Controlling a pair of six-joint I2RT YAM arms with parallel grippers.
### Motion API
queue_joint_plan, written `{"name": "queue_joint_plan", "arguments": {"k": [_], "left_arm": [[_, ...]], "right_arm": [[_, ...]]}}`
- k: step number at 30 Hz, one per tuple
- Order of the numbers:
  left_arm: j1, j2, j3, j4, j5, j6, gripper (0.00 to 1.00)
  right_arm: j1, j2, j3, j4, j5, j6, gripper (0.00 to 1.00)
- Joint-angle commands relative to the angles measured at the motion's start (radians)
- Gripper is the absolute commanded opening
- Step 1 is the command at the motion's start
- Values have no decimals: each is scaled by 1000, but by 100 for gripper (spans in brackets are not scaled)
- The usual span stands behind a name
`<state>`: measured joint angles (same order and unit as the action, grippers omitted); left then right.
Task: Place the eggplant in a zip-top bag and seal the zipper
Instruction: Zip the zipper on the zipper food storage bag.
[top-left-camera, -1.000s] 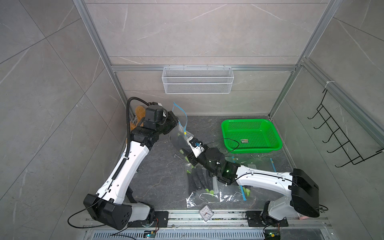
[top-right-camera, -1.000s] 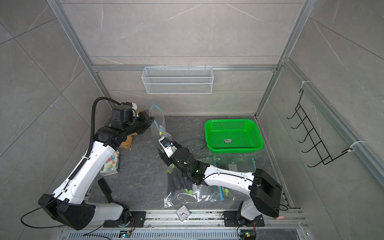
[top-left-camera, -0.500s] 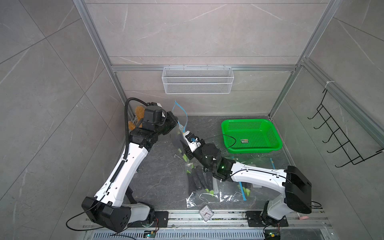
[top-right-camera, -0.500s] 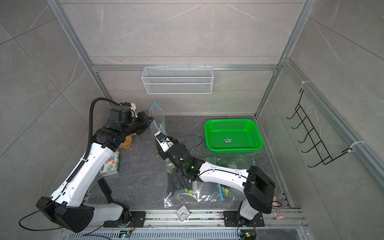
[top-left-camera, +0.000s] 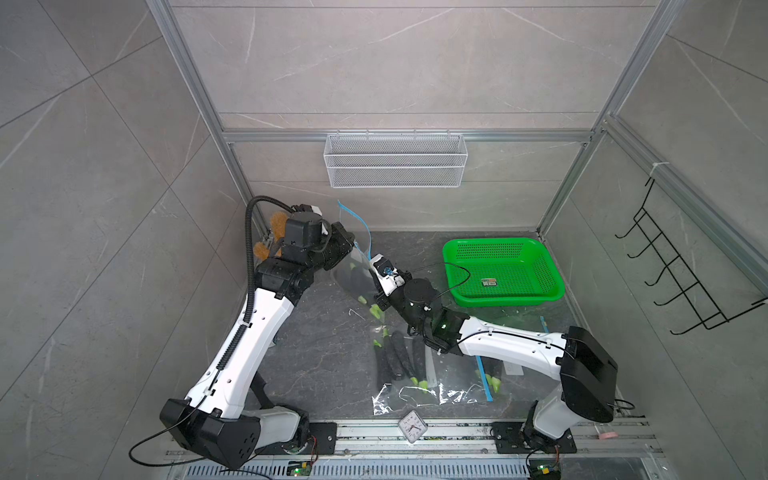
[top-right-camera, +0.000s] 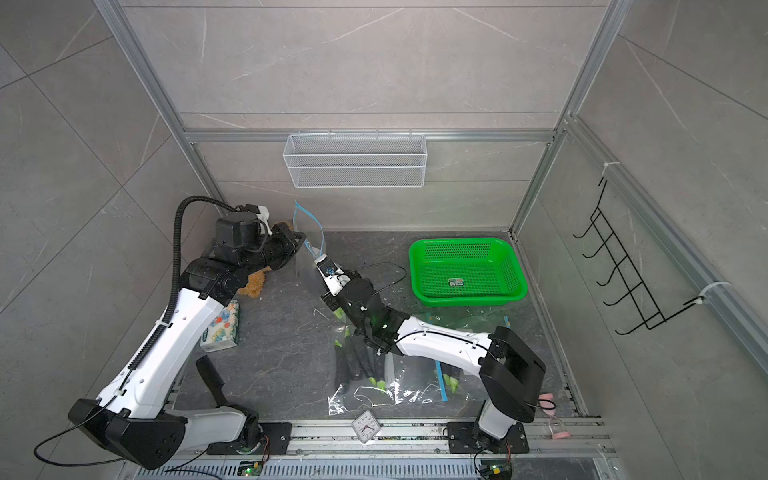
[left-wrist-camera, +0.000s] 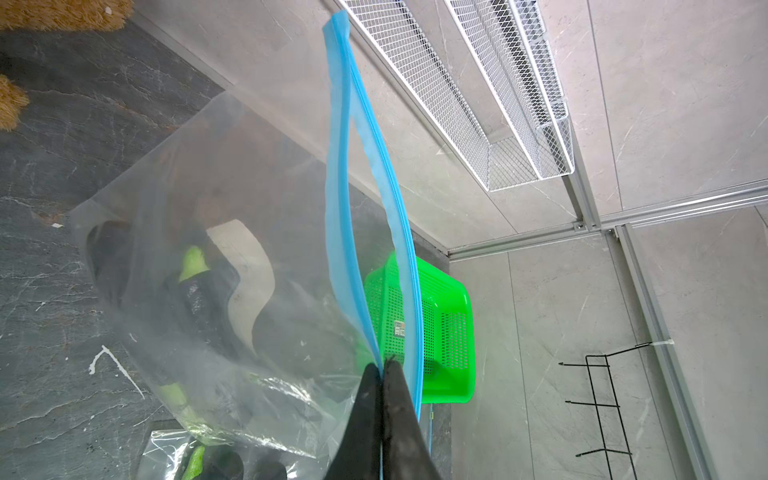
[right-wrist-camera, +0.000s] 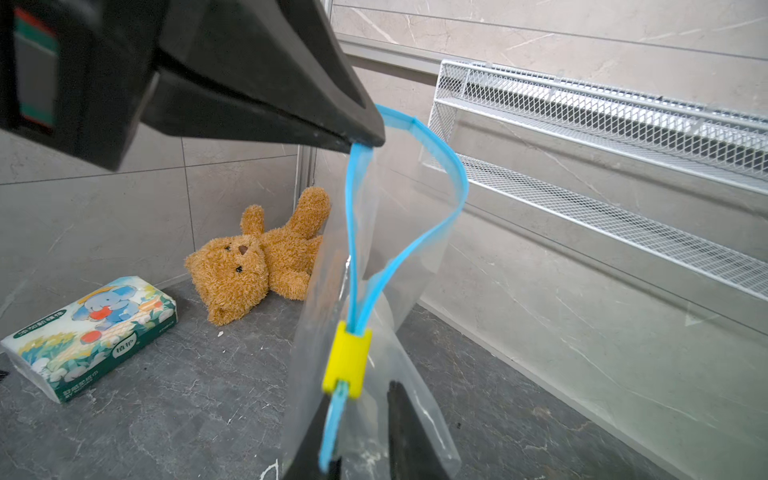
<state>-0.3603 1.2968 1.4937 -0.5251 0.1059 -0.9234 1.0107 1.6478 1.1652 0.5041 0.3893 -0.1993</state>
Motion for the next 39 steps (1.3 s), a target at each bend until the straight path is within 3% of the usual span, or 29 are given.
{"name": "queue_joint_plan", "arguments": {"k": [1,9,14,16,20,21,25,30,33,39], "left_arm": [[-3,-32,0,48,0,-11,0],[-3,-30,-4,51,3,-12,0],[-3,-33,-10,54,2,-14,0],[-4,-34,-15,60,9,-12,0],[-4,-21,9,38,42,20,0],[-4,-18,18,28,50,38,7],[-2,-31,48,13,60,124,53],[9,-24,138,-17,132,328,81],[20,-13,214,-49,243,510,88],[36,48,397,-207,643,916,93]], "right_arm": [[-4,3,30,24,-8,-1,22],[-12,0,39,41,-29,-21,24],[-19,-7,43,28,-40,-13,11],[-20,-22,43,12,-49,-7,0],[-30,-87,36,-58,-99,17,0],[-37,-103,41,-91,-117,26,0],[-116,-184,65,-266,-263,111,0],[-251,-225,155,-502,-488,173,0],[-316,-225,236,-618,-607,182,0],[-379,-142,526,-998,-796,109,0]]}}
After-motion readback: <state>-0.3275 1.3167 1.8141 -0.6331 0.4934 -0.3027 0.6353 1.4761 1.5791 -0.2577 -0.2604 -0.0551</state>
